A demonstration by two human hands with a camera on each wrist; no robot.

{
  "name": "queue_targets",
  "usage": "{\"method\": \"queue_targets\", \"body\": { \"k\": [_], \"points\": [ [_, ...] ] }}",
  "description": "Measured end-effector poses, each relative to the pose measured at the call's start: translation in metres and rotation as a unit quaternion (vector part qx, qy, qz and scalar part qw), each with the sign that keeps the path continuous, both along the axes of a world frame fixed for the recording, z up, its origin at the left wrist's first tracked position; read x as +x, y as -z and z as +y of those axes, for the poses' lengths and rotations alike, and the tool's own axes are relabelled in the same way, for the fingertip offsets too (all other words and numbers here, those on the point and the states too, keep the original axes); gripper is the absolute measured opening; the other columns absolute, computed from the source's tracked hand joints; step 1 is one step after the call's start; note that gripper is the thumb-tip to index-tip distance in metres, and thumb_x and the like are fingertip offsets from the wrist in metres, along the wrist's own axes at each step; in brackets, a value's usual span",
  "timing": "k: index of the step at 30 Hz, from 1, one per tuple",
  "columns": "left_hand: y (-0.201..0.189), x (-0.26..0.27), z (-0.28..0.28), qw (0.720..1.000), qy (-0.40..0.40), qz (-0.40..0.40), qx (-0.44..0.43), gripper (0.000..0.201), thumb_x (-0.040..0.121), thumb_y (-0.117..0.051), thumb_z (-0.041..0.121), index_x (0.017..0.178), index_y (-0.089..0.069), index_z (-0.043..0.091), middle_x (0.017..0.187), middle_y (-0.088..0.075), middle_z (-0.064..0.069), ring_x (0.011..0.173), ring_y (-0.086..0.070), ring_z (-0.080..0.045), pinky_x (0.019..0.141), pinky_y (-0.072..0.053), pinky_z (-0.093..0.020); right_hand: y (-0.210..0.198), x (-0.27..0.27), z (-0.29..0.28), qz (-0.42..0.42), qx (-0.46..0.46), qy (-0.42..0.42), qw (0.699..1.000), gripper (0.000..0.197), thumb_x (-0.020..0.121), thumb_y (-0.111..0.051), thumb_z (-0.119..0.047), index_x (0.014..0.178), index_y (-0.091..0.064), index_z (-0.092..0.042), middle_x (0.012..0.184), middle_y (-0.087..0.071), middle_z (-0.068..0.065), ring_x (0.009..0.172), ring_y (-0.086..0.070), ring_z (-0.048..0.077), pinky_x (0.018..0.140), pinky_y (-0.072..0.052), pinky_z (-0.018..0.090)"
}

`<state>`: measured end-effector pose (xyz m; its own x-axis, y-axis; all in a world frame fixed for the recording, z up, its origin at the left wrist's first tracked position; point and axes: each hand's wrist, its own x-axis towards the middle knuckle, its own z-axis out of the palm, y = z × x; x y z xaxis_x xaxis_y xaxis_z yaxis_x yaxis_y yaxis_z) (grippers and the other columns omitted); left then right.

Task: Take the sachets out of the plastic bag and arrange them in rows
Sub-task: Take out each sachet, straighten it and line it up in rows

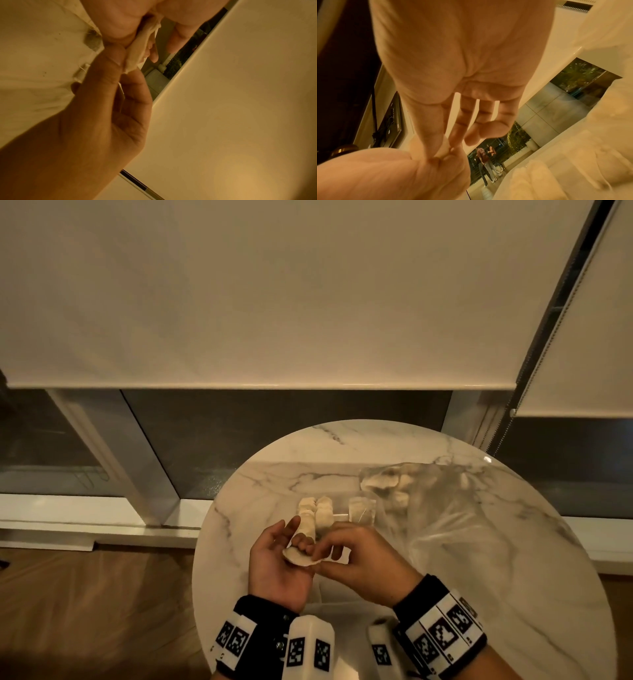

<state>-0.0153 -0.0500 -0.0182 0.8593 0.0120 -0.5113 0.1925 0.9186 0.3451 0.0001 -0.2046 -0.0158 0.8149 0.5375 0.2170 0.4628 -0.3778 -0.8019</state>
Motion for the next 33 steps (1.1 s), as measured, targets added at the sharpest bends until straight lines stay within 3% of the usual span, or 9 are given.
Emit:
{"method": "queue_targets", "body": {
  "k": [4, 7, 9, 13, 17, 20, 24, 29, 33],
  "points": [
    [0.003, -0.001, -0.003, 1.000, -0.002, -0.016, 0.026, 0.021, 0.079, -0.059, 0.017, 0.097, -0.059, 0.005, 0.062, -0.039, -0.005, 0.056, -0.045, -0.019, 0.086, -0.047, -0.036, -0.005, 0.000, 0.000, 0.005, 0.038, 0.016, 0.999, 0.006, 0.081, -0.081, -0.027, 0.084, -0.076, -0.024, 0.083, -0.067, -0.008, 0.082, -0.060, 0.014, 0.065, -0.041, 0.014],
    [0.010, 0.001, -0.001, 0.999, 0.013, -0.032, 0.040, 0.020, 0.080, -0.059, 0.011, 0.099, -0.059, 0.004, 0.069, -0.046, -0.012, 0.090, -0.057, -0.037, 0.108, -0.043, -0.050, -0.011, 0.001, 0.001, 0.045, 0.074, 0.019, 0.996, 0.011, 0.082, -0.081, -0.030, 0.082, -0.075, -0.021, 0.082, -0.071, -0.007, 0.082, -0.065, 0.011, 0.067, -0.043, 0.014],
    [0.014, 0.002, 0.001, 0.996, 0.030, -0.030, 0.079, 0.024, 0.084, -0.060, 0.010, 0.107, -0.061, 0.001, 0.092, -0.063, -0.024, 0.107, -0.060, -0.041, 0.099, -0.049, -0.041, -0.013, 0.006, 0.003, 0.062, 0.090, 0.028, 0.994, 0.008, 0.084, -0.080, -0.026, 0.081, -0.074, -0.021, 0.082, -0.072, -0.006, 0.081, -0.065, 0.007, 0.067, -0.045, 0.014],
    [0.030, 0.003, 0.010, 0.967, -0.022, 0.004, 0.255, 0.010, 0.093, -0.058, 0.007, 0.097, -0.066, 0.003, 0.076, -0.056, -0.009, 0.069, -0.054, -0.021, 0.066, -0.047, -0.032, -0.006, 0.031, 0.001, 0.130, 0.101, 0.074, 0.984, 0.006, 0.088, -0.075, -0.014, 0.084, -0.072, -0.016, 0.075, -0.069, 0.000, 0.072, -0.064, 0.010, 0.061, -0.056, 0.029],
    [0.051, 0.000, 0.029, 0.840, 0.001, 0.031, 0.542, 0.008, 0.091, -0.065, 0.009, 0.094, -0.068, 0.016, 0.093, -0.068, -0.004, 0.081, -0.061, -0.019, 0.079, -0.054, -0.037, 0.009, 0.069, 0.001, 0.114, -0.043, 0.144, 0.982, 0.008, 0.089, -0.072, -0.019, 0.082, -0.069, -0.021, 0.072, -0.072, -0.001, 0.066, -0.068, 0.013, 0.066, -0.060, 0.039],
    [0.058, -0.004, 0.036, 0.755, 0.039, 0.041, 0.654, 0.010, 0.087, -0.070, 0.016, 0.094, -0.070, 0.023, 0.091, -0.069, 0.004, 0.086, -0.063, -0.009, 0.078, -0.049, -0.025, 0.017, 0.093, 0.011, 0.137, -0.149, 0.159, 0.966, 0.007, 0.090, -0.072, -0.017, 0.084, -0.069, -0.018, 0.073, -0.073, 0.003, 0.065, -0.068, 0.015, 0.065, -0.061, 0.034],
    [0.065, -0.004, 0.038, 0.732, 0.091, 0.022, 0.675, 0.015, 0.083, -0.077, 0.019, 0.097, -0.072, 0.020, 0.087, -0.072, 0.007, 0.084, -0.066, -0.004, 0.071, -0.048, -0.014, 0.028, 0.114, 0.026, 0.227, -0.220, 0.142, 0.938, 0.008, 0.090, -0.072, -0.013, 0.086, -0.066, -0.016, 0.077, -0.075, 0.009, 0.073, -0.075, 0.022, 0.070, -0.064, 0.037],
    [0.064, -0.004, 0.037, 0.724, 0.097, 0.015, 0.683, 0.014, 0.082, -0.078, 0.018, 0.093, -0.070, 0.022, 0.084, -0.070, 0.009, 0.078, -0.064, 0.002, 0.057, -0.043, -0.002, 0.037, 0.127, 0.035, 0.215, -0.267, 0.161, 0.926, 0.010, 0.086, -0.074, -0.009, 0.084, -0.068, -0.016, 0.064, -0.070, 0.005, 0.065, -0.074, 0.023, 0.067, -0.064, 0.034],
    [0.063, -0.004, 0.037, 0.730, 0.095, 0.016, 0.677, 0.014, 0.083, -0.077, 0.017, 0.095, -0.070, 0.020, 0.084, -0.070, 0.008, 0.078, -0.063, 0.002, 0.057, -0.043, -0.001, 0.042, 0.133, 0.039, 0.213, -0.280, 0.180, 0.919, 0.012, 0.081, -0.081, -0.015, 0.086, -0.071, -0.018, 0.085, -0.075, 0.008, 0.080, -0.074, 0.024, 0.075, -0.062, 0.034]
  ]
}}
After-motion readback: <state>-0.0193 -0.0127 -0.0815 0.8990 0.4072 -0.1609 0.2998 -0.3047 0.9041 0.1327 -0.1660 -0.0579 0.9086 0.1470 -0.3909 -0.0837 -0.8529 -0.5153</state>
